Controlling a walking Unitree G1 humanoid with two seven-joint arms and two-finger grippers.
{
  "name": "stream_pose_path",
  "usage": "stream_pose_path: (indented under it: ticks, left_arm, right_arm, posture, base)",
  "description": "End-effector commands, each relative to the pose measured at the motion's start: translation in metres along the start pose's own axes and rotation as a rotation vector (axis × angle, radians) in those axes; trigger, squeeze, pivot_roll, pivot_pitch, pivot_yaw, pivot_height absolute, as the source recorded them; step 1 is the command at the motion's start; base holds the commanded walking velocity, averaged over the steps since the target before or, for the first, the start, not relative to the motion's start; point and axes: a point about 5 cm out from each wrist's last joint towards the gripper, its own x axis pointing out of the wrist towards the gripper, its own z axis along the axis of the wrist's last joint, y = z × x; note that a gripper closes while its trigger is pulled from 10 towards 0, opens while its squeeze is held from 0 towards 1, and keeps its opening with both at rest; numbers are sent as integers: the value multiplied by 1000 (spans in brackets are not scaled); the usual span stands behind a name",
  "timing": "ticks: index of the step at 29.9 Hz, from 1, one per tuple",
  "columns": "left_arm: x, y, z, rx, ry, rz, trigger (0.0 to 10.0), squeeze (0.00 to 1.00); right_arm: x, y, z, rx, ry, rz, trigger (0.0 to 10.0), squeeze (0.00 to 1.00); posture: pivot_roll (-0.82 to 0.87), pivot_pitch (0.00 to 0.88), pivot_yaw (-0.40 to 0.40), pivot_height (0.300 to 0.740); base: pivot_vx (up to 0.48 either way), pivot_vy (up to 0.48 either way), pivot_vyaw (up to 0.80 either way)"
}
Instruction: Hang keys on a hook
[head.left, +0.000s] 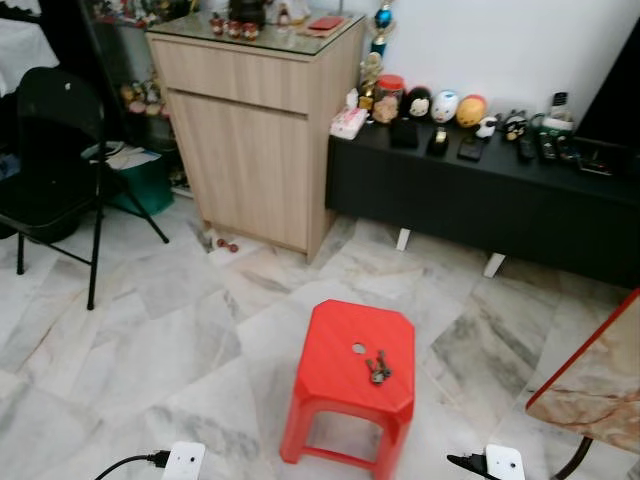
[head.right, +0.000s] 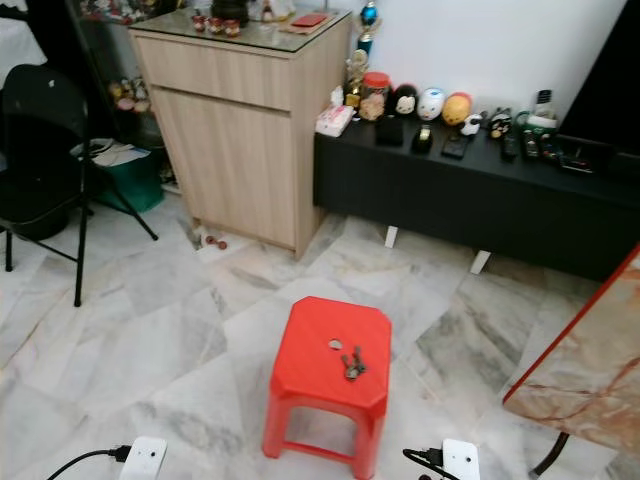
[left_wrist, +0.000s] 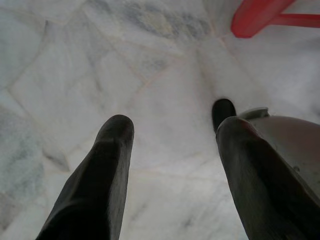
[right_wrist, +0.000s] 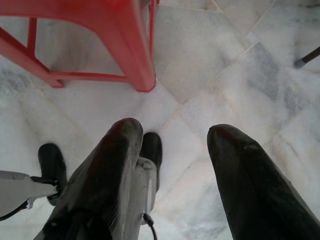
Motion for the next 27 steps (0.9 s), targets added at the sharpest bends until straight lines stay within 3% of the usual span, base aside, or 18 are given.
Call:
stream_pose_path:
  ticks: [1,14,27]
  left_arm:
    - [0,-1,-2,14,16,-1,10000,0]
    - [0,-1,-2,18,10,-3,10000,0]
    - [0,-3,4,3,-21,-19,10000,0]
  right_arm:
    - [0,-3,0,-11,5,-9,10000,0]
    - [0,-2,0,-9,6,-7,10000,0]
    - [0,-2,0,-13,8,-5,10000,0]
  posture:
    - [23,0,-54,740]
    - [23,0,-53,740]
    - [25,0,-54,740]
  base:
    - [0,356,0]
    - [0,348,0]
    - [0,0,0]
